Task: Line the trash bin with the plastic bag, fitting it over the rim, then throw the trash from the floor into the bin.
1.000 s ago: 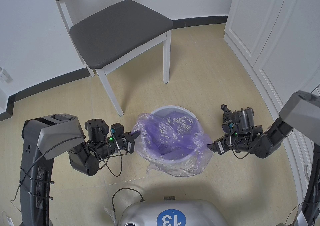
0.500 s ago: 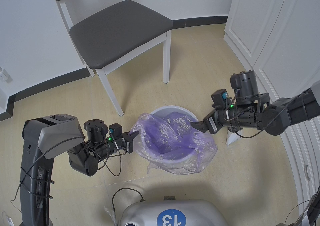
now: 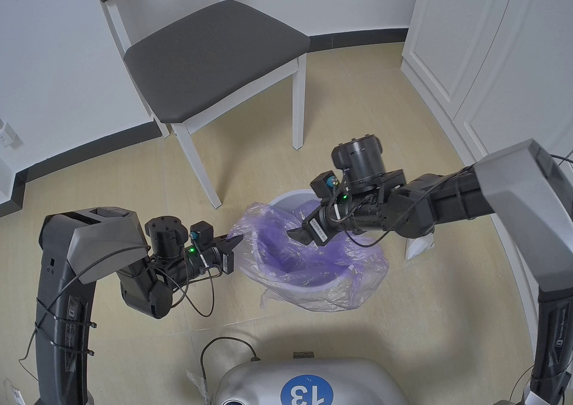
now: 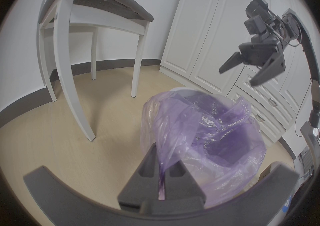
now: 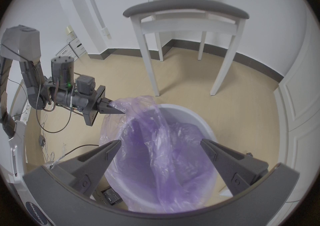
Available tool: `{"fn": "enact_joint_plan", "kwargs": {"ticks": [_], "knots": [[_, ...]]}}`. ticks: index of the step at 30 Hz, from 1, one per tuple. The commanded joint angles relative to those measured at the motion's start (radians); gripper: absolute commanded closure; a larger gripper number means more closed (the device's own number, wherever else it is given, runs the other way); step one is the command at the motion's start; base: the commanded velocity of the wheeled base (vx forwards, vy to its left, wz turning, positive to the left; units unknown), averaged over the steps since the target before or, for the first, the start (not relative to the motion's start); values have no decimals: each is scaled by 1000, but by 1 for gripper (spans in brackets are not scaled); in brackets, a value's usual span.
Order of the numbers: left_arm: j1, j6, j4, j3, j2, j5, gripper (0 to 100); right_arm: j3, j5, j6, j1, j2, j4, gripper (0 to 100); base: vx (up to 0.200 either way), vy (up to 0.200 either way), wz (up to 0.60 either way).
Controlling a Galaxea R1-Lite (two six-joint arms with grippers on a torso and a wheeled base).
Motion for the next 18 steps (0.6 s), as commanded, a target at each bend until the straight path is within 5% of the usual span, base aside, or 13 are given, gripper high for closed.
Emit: {"fn": "enact_joint_plan", "kwargs": {"ticks": [1,9,10,18], "knots": [[23,0,-16,30,-1,0,100,-94,1,5,22,136,25,0,0,0,0],[29,0,-39,47,5,-5,100,-201,-7,8,22,211,79,0,0,0,0],[28,0,-39,47,5,-7,0,-212,-9,9,22,216,83,0,0,0,0],[19,0,-41,41,12,-8,0,-267,-15,8,12,263,86,0,0,0,0]]}}
